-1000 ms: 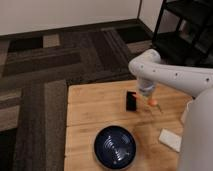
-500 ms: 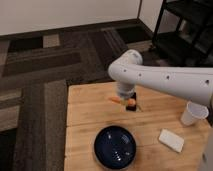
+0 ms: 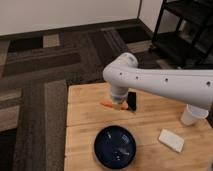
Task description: Place the pepper in the ceramic bowl
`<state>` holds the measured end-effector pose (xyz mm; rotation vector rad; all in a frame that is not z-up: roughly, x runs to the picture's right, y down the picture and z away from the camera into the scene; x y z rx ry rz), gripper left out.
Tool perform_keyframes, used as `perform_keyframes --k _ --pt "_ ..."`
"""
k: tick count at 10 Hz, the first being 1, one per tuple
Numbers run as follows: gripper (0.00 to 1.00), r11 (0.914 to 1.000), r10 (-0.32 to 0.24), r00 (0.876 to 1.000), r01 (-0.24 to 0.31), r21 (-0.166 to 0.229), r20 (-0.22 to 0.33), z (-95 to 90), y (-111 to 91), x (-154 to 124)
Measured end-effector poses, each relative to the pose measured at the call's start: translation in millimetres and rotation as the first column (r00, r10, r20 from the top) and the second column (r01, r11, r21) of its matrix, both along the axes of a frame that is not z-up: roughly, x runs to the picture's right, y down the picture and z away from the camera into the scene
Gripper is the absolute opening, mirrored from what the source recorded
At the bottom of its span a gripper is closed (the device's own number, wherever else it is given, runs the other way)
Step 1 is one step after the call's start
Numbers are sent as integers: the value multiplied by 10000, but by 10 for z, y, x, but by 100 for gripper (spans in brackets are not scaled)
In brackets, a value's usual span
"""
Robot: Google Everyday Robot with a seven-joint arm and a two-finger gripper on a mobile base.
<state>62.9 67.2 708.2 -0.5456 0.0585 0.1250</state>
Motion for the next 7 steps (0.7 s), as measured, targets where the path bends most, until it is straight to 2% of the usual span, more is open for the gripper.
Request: perform_keyframes --k 2,4,5,7 --pt "0 9999 -109 9999 109 -35 85 -7 43 -35" --pt "0 9983 -582 9937 587 -26 961 -159 241 -457" --pt "0 9952 -972 9834 977 40 1534 -299 405 -723" --pt "0 9922 -1208 9732 1244 -59 1956 -457 687 -908"
